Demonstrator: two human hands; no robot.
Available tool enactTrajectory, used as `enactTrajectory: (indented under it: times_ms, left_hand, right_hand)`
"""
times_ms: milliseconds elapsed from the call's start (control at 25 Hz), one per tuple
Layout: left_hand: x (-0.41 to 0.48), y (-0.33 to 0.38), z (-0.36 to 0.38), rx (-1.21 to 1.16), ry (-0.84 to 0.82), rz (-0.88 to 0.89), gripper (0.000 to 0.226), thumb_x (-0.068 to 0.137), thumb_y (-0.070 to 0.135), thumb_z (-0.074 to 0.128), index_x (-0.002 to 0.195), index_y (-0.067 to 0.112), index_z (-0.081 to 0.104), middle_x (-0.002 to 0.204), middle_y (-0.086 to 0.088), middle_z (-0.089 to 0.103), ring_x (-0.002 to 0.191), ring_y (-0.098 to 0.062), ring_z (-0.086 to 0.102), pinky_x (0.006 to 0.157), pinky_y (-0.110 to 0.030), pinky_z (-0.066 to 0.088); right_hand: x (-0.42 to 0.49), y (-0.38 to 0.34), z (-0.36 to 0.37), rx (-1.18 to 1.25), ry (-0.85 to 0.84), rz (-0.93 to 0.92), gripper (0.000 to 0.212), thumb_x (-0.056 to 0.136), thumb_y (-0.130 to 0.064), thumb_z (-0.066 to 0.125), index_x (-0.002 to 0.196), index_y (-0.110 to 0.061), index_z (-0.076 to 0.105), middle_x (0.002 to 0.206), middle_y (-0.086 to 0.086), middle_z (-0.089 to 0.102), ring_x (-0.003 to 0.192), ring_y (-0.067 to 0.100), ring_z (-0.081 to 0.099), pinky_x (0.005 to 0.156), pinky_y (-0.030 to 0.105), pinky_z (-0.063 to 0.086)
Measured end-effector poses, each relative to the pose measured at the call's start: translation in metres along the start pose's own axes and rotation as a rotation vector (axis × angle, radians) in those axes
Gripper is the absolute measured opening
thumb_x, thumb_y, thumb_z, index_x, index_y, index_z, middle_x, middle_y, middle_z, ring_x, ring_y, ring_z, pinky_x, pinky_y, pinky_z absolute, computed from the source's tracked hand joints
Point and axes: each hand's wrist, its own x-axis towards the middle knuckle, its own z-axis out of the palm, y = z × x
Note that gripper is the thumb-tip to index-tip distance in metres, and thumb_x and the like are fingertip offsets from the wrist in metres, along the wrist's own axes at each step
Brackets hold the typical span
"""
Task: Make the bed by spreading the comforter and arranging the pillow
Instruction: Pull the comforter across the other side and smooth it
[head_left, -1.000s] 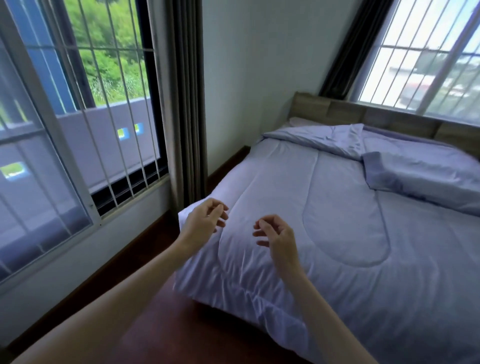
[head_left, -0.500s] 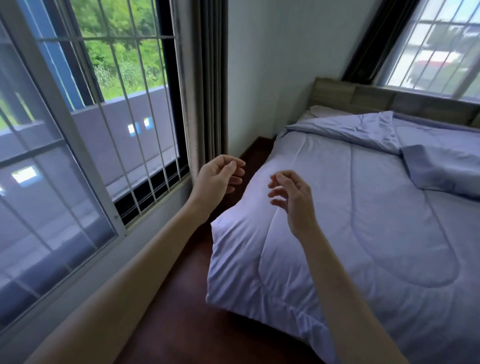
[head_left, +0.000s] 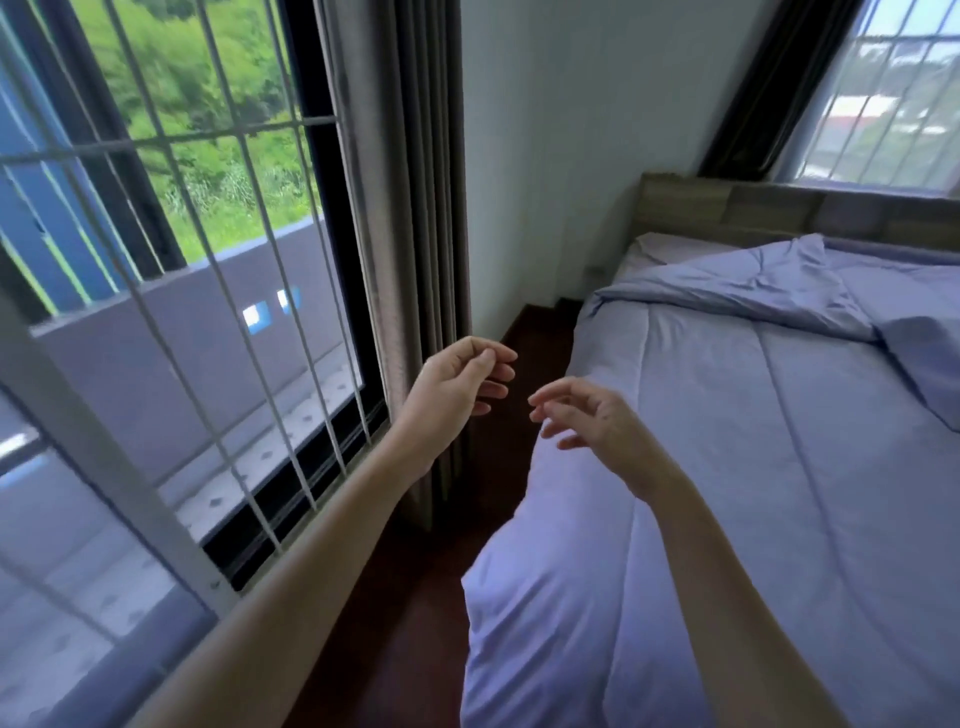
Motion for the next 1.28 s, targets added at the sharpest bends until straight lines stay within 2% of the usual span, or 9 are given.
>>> enactTrajectory:
  times_ms: [120,280,400,600,640,800,960,1160,1280]
  left_hand:
    - [0.063,-0.001,-0.024,0.114,-0.1,0.026,0.027,0.1,0.018,0.04,0.09,0.026,0.064,0.083,0.01,0.066,0.078,-0.007,0.062,0.072,-0.025,0.045]
    - [0.137,-0.015,-0.043,0.136,-0.124,0.044,0.025,0.1,0.014,0.042,0.092,0.025,0.063,0.083,0.01,0.065,0.076,-0.005,0.062,0.068,-0.021,0.044]
    - [0.19,-0.037,-0.039,0.099,-0.199,0.026,0.024,0.099,0.013,0.043,0.092,0.025,0.063,0.082,0.01,0.066,0.076,-0.007,0.062,0.069,-0.024,0.044]
    - [0.292,-0.066,-0.052,0.32,-0.586,0.005,0.022,0.099,0.019,0.044,0.107,0.024,0.064,0.094,0.012,0.067,0.084,-0.003,0.064,0.073,-0.02,0.045]
    - [0.314,-0.069,-0.056,0.34,-0.623,0.029,0.023,0.099,0.018,0.044,0.108,0.024,0.064,0.094,0.013,0.067,0.084,-0.003,0.064,0.073,-0.02,0.045]
    - [0.399,-0.067,-0.062,0.252,-0.648,0.11,0.023,0.099,0.011,0.042,0.106,0.018,0.063,0.089,0.011,0.065,0.078,-0.004,0.061,0.067,-0.018,0.041]
    - [0.458,-0.071,-0.043,0.081,-0.673,0.142,0.026,0.098,0.009,0.042,0.093,0.027,0.061,0.085,0.013,0.065,0.068,0.004,0.06,0.06,-0.013,0.04]
    - [0.516,-0.093,0.003,0.022,-0.831,0.105,0.028,0.098,0.009,0.042,0.092,0.027,0.061,0.082,0.015,0.063,0.067,0.005,0.059,0.065,-0.017,0.04]
    - [0.565,-0.095,0.038,0.002,-0.862,0.109,0.028,0.098,0.009,0.042,0.09,0.028,0.062,0.083,0.015,0.065,0.07,0.002,0.061,0.067,-0.017,0.042]
  right_hand:
    - [0.066,0.001,-0.008,0.003,0.078,0.017,0.016,0.094,-0.019,0.053,0.095,-0.027,0.068,0.087,-0.007,0.071,0.079,0.008,0.067,0.074,0.027,0.051]
    - [0.129,0.011,-0.014,0.068,0.189,0.008,0.018,0.095,-0.017,0.052,0.095,-0.023,0.069,0.086,-0.005,0.071,0.078,0.01,0.067,0.069,0.021,0.053]
    - [0.169,0.031,-0.022,0.069,0.27,0.054,0.018,0.095,-0.014,0.052,0.093,-0.019,0.069,0.086,-0.002,0.071,0.077,0.011,0.067,0.069,0.022,0.053]
    - [0.249,0.056,-0.036,0.012,0.353,0.191,0.018,0.096,-0.015,0.051,0.094,-0.021,0.068,0.089,-0.003,0.071,0.074,0.006,0.065,0.07,0.025,0.049]
    - [0.264,0.057,-0.037,0.008,0.383,0.213,0.018,0.096,-0.015,0.052,0.094,-0.021,0.068,0.089,-0.004,0.071,0.074,0.006,0.066,0.07,0.024,0.049]
    - [0.311,0.063,-0.041,0.063,0.561,0.274,0.017,0.095,-0.013,0.052,0.093,-0.019,0.068,0.083,-0.006,0.07,0.073,0.008,0.064,0.07,0.024,0.048]
    - [0.333,0.073,-0.051,0.044,0.65,0.355,0.018,0.093,-0.012,0.052,0.092,-0.018,0.069,0.083,-0.005,0.071,0.072,0.009,0.064,0.07,0.026,0.046]
    - [0.365,0.09,-0.091,0.009,0.733,0.405,0.018,0.093,-0.013,0.053,0.091,-0.02,0.069,0.085,-0.003,0.072,0.076,0.012,0.065,0.072,0.029,0.047]
    - [0.395,0.105,-0.135,0.018,0.809,0.379,0.018,0.093,-0.011,0.054,0.089,-0.019,0.069,0.081,-0.005,0.071,0.072,0.011,0.064,0.07,0.027,0.047]
